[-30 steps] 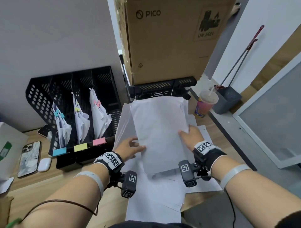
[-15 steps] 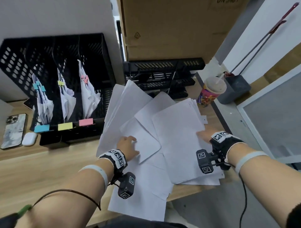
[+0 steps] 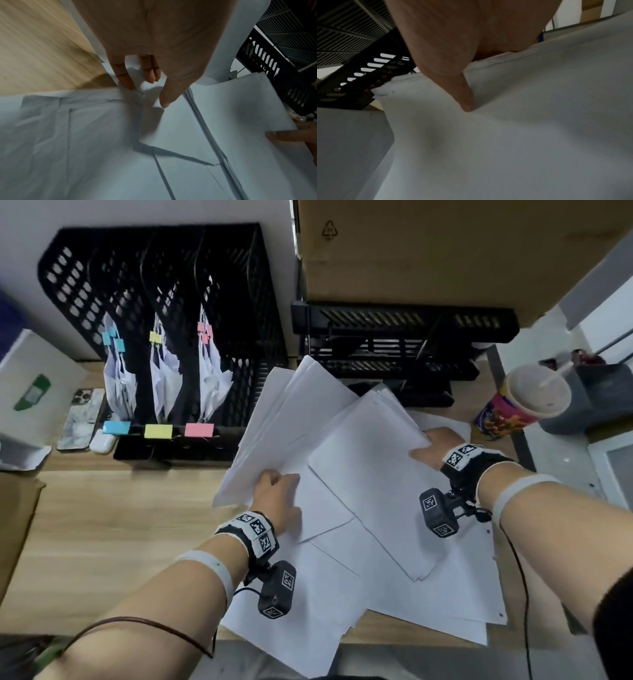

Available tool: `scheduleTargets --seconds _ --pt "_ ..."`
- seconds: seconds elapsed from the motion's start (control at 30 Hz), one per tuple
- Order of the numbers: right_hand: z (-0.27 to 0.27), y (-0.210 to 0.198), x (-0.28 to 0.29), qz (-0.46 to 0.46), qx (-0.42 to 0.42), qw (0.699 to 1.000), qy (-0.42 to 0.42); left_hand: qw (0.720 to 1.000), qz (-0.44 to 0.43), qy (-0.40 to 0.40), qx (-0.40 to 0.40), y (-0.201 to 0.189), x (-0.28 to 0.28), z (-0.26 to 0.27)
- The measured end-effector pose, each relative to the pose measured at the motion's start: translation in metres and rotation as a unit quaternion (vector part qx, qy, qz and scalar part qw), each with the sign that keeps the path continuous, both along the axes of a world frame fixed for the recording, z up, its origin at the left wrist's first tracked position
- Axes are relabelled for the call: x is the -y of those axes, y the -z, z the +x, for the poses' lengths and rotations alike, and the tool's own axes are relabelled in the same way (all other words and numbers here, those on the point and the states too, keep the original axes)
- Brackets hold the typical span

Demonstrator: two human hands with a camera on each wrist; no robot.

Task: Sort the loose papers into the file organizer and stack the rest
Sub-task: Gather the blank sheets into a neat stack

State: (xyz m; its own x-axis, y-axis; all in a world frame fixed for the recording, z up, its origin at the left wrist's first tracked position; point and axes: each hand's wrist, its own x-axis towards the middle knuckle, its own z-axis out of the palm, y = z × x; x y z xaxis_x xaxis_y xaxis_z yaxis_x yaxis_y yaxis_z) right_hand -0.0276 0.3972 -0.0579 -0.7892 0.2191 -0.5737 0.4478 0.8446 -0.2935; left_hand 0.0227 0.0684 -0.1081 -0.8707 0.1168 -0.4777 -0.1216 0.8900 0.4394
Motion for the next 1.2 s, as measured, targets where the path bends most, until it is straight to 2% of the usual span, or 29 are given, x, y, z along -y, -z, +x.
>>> scheduleTargets --seconds 0.27,0.4,0.47,0.53,0.63,0.73,0.8,0.9,1.0,1.2 --pt "0.006 -0.006 -0.006 -0.018 -0.075 0.997 -0.007 0.999 -0.046 -0.018 0.018 -0.007 -0.014 -0.004" --pt "0.036 -0.027 -0.024 -0.056 -0.101 0.991 0.060 0.994 -0.101 -0.009 0.026 -0.011 -0.028 -0.011" --pt "0.059 -0.030 -0.029 -0.057 -0.094 0.988 0.109 0.991 -0.132 0.011 0.033 -0.014 -0.038 -0.017" --pt "0.086 -0.025 -0.031 -0.052 -0.051 0.986 0.150 0.987 -0.154 0.033 0.035 -0.016 -0.046 -0.022" --pt "0.127 -0.014 -0.031 -0.046 -0.007 0.975 0.216 0.983 -0.159 0.089 -0.029 -0.017 -0.051 -0.032" --pt "0.162 -0.002 -0.027 -0.044 0.009 0.960 0.278 0.960 -0.191 0.169 -0.113 -0.017 -0.053 -0.042" --pt "0.178 0.007 -0.021 -0.012 0.034 0.946 0.322 0.957 -0.191 0.193 -0.102 -0.017 -0.055 -0.046" --pt "0.192 0.012 -0.009 0.048 0.065 0.934 0.348 0.962 -0.189 0.182 -0.075 -0.018 -0.057 -0.052" --pt "0.200 0.019 0.000 -0.001 0.061 0.926 0.371 0.971 -0.180 0.148 -0.045 -0.022 -0.061 -0.054" --pt "0.222 0.025 0.011 -0.057 0.028 0.909 0.412 0.964 -0.229 0.136 -0.009 -0.018 -0.067 -0.044"
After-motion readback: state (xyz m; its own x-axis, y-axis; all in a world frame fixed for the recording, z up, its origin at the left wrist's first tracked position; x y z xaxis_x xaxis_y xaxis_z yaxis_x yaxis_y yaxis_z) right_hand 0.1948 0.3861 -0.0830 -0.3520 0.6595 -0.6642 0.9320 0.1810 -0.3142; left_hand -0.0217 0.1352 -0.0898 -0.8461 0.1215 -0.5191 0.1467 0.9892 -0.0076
